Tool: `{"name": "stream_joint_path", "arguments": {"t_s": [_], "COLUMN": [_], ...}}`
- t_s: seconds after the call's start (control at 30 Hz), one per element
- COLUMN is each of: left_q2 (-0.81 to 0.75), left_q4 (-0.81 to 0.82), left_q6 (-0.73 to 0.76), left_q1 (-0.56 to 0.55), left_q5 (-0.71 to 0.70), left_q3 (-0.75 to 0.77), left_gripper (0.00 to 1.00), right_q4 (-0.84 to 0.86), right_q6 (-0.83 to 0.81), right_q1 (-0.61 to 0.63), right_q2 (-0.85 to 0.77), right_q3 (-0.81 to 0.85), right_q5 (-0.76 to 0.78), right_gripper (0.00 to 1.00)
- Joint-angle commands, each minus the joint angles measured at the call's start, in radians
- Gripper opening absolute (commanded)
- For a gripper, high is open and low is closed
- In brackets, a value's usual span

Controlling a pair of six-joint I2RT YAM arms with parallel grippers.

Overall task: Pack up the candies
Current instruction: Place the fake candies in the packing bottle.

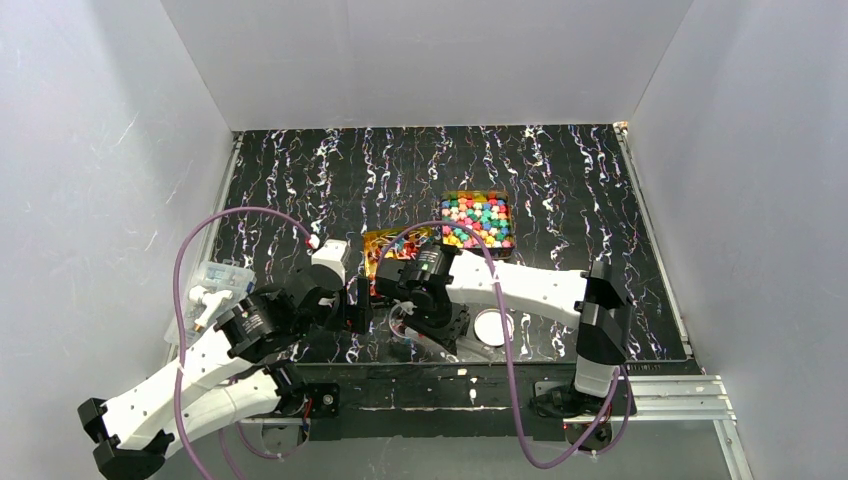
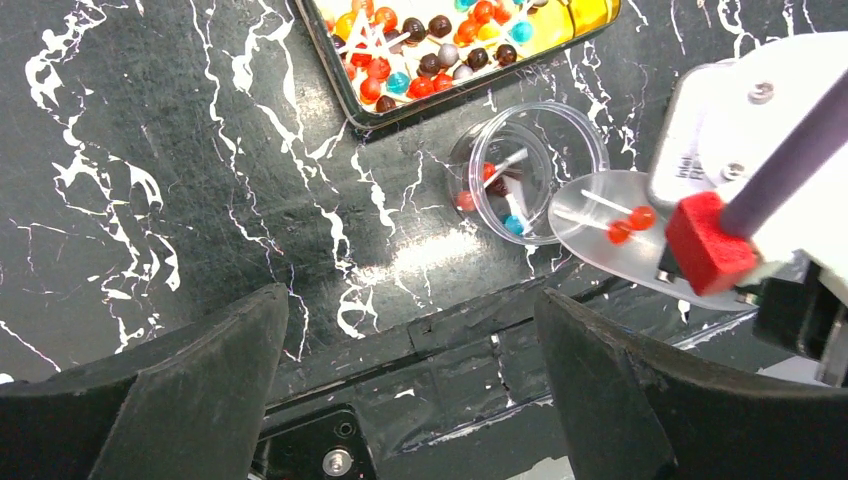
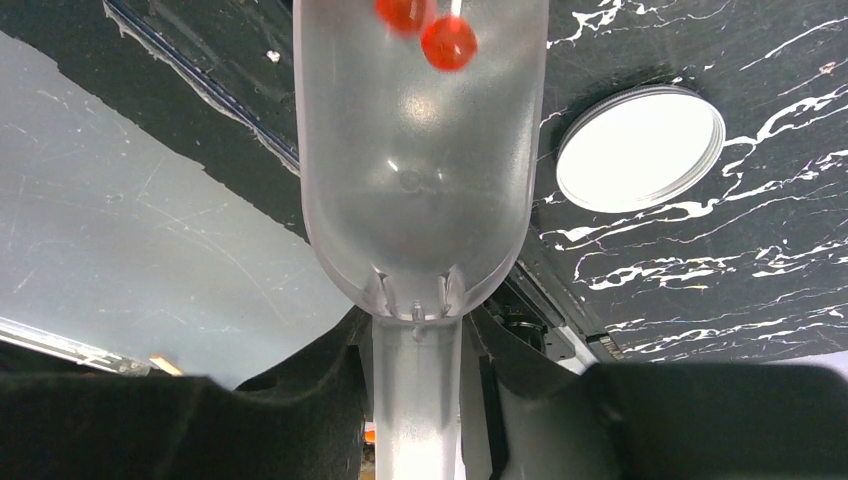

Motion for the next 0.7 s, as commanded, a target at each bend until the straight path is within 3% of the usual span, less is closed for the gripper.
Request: {"name": "stream_joint_path", "arguments": {"t_s": [0.0,0.67], "left_q2": [-0.024,-0.003], "left_q4": [-0.003,0.019], "left_q6": [0.014,0.025], "left_q1": [0.007,0.008], "left_q5": [0.018,0.075], "left_q3": [-0.01,-0.011], "left_gripper": [0.93,0.94], "right_q4": [-0.066,-0.065], "right_q6": [0.027,0.077], "right_q1": [0.005,-0.011], "right_q2": [0.02,-0.041], "right_q3": [0.064,0.055], "right_q5": [-0.006,-0.026], "right_gripper": [0.01,0.01]}}
